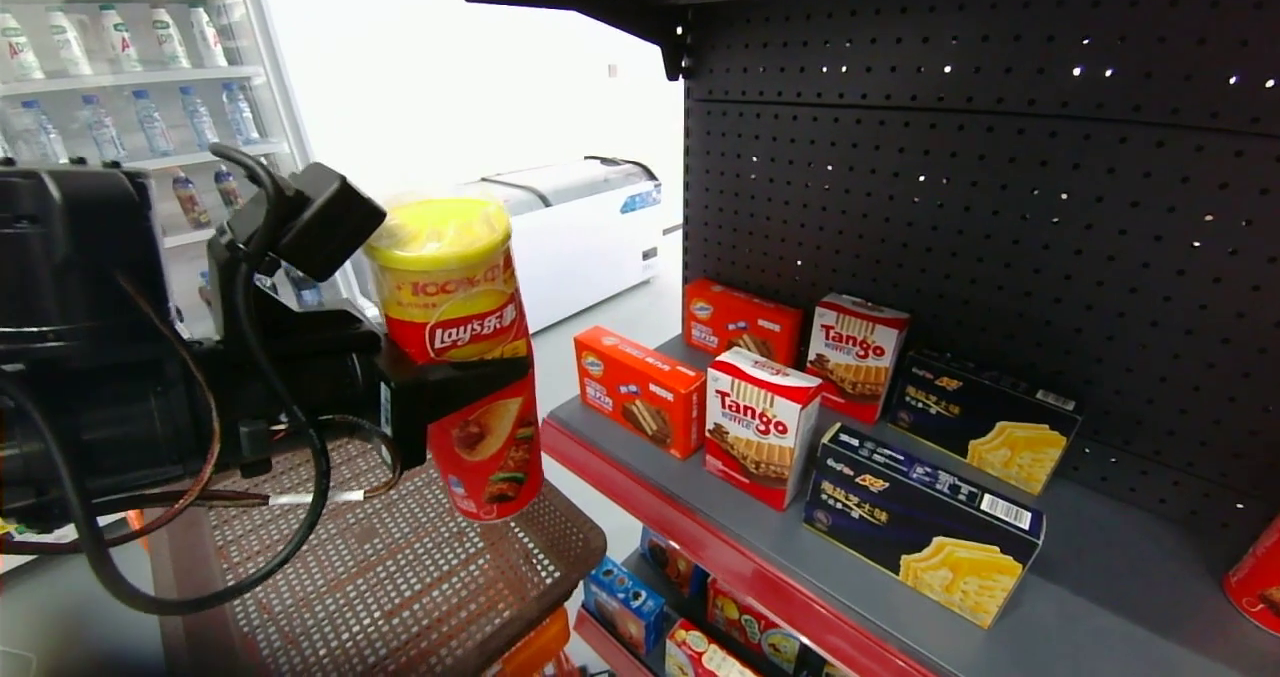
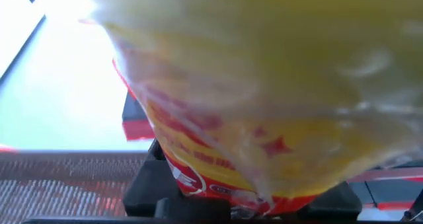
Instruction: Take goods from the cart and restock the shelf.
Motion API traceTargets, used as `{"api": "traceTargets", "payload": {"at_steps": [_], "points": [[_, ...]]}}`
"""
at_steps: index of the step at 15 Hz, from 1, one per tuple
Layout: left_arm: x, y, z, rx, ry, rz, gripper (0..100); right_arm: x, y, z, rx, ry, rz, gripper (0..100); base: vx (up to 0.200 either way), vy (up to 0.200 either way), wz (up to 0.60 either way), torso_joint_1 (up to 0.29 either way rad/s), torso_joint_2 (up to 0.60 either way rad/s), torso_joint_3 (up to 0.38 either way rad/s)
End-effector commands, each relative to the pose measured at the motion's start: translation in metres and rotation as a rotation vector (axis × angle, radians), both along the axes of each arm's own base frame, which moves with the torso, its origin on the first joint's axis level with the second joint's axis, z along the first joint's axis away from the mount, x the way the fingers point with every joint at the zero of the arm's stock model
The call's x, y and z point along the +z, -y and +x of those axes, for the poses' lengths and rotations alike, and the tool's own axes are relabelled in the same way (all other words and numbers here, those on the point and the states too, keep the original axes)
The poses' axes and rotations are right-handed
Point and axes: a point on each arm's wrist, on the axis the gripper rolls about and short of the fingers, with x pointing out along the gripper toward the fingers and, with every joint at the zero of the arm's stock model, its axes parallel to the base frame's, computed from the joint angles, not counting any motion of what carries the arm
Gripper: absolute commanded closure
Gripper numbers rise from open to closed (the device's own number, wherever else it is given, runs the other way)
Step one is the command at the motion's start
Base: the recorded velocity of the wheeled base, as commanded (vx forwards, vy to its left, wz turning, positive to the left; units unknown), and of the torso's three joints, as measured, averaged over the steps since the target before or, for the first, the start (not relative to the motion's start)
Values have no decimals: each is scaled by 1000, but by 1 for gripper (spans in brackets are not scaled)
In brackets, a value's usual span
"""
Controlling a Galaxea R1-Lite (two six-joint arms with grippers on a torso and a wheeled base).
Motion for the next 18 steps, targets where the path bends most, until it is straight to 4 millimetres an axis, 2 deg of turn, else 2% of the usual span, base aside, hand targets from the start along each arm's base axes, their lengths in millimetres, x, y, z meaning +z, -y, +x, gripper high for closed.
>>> {"api": "traceTargets", "payload": {"at_steps": [1,3,6,14,18], "points": [[-2,5,9,-7,-11,4,100,0,0,0,1,-1,0,0,0,0,0,0,0,0],[2,10,20,-9,2,-2,100,0,0,0,1,-1,0,0,0,0,0,0,0,0],[4,19,26,-30,5,-3,100,0,0,0,1,-1,0,0,0,0,0,0,0,0],[4,23,23,-59,-2,-3,100,0,0,0,1,-1,0,0,0,0,0,0,0,0],[7,22,19,-62,10,-8,100,0,0,0,1,-1,0,0,0,0,-600,2,1,1]]}}
